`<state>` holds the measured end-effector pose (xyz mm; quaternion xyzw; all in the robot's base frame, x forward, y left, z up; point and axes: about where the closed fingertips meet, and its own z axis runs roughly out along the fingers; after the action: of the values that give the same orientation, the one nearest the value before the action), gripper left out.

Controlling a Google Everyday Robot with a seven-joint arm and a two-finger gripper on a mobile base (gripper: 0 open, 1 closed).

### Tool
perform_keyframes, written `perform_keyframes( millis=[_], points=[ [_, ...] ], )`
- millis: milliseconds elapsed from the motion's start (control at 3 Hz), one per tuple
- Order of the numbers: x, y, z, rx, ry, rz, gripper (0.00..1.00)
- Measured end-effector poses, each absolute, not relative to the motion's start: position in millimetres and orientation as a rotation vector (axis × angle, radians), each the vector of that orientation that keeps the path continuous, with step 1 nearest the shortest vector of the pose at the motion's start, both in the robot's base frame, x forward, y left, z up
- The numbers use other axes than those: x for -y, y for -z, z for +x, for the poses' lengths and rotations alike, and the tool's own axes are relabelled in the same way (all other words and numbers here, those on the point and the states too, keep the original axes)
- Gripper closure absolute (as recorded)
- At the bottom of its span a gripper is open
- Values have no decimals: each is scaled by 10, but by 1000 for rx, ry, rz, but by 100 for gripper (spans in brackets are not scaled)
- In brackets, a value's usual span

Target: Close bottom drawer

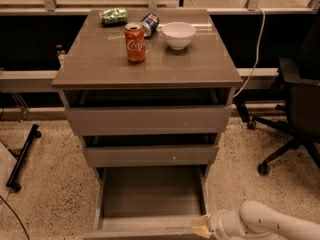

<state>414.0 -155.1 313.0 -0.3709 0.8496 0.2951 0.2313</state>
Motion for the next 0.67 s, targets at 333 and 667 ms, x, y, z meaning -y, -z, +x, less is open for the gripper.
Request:
perform_keyframes(
  millis=[333,667],
  points=[
    [1549,-3120,4136,-2336,-812,-1018,100],
    [1582,-2934,4126,-2373,-814,-1019,100]
  ],
)
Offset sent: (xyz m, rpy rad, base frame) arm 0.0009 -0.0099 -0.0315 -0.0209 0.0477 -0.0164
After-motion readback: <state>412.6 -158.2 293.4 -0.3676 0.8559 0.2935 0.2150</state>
